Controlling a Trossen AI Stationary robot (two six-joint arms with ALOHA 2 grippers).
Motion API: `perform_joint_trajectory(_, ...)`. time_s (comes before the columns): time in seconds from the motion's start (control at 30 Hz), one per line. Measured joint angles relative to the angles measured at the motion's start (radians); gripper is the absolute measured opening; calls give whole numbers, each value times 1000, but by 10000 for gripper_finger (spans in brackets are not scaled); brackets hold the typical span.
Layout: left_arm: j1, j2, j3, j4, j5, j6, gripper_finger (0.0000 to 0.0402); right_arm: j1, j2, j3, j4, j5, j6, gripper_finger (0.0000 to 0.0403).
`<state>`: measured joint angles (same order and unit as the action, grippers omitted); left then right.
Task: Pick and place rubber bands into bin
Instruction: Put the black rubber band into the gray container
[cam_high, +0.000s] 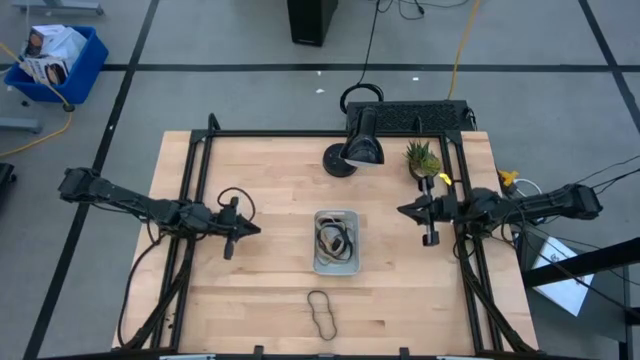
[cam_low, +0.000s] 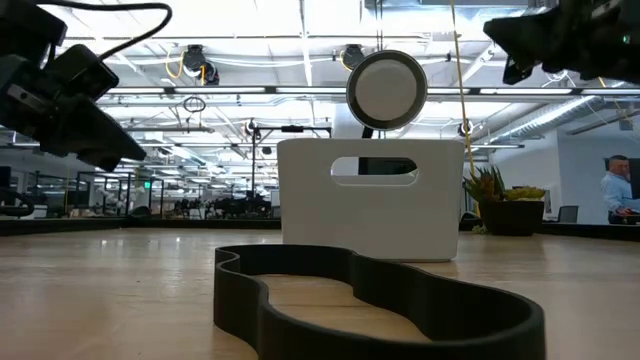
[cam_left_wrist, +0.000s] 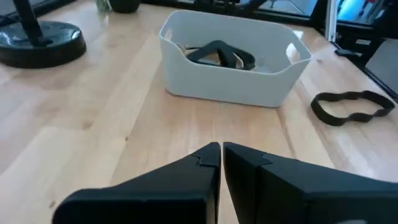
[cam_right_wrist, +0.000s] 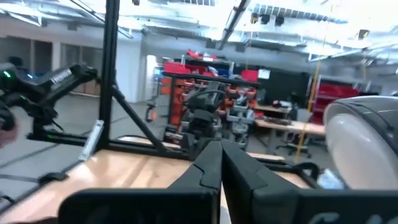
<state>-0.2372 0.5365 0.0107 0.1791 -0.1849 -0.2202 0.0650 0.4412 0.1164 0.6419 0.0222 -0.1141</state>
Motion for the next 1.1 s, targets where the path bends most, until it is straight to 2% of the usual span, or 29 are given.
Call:
perform_joint_trajectory(0.1,0,0,0,35,1,-16,26,-1,-2,-23,38,1,-41,0)
perform_joint_trajectory(0.33,-64,33,1,350,53,-55,26,0,-3,-33,35,-24,-71,0)
perform_joint_trajectory(0.43,-113,93,56,356,15,-50,26,0,-3,-33,35,-24,-71,0)
perform_joint_trajectory(0.53,-163,194,176,267,-35,-41,26,0,-3,-33,35,-24,-71,0)
perform_joint_trajectory(0.67,-214,396,410,79,-69,-5,26,0,-3,-33,39,-24,-79,0)
perform_joint_trajectory(0.9,-268,786,802,-123,-42,124,26,0,-2,-33,47,-24,-73,0)
perform_joint_trajectory(1.1,-296,1062,1028,-237,-22,199,26,0,-2,-33,44,-22,-66,0)
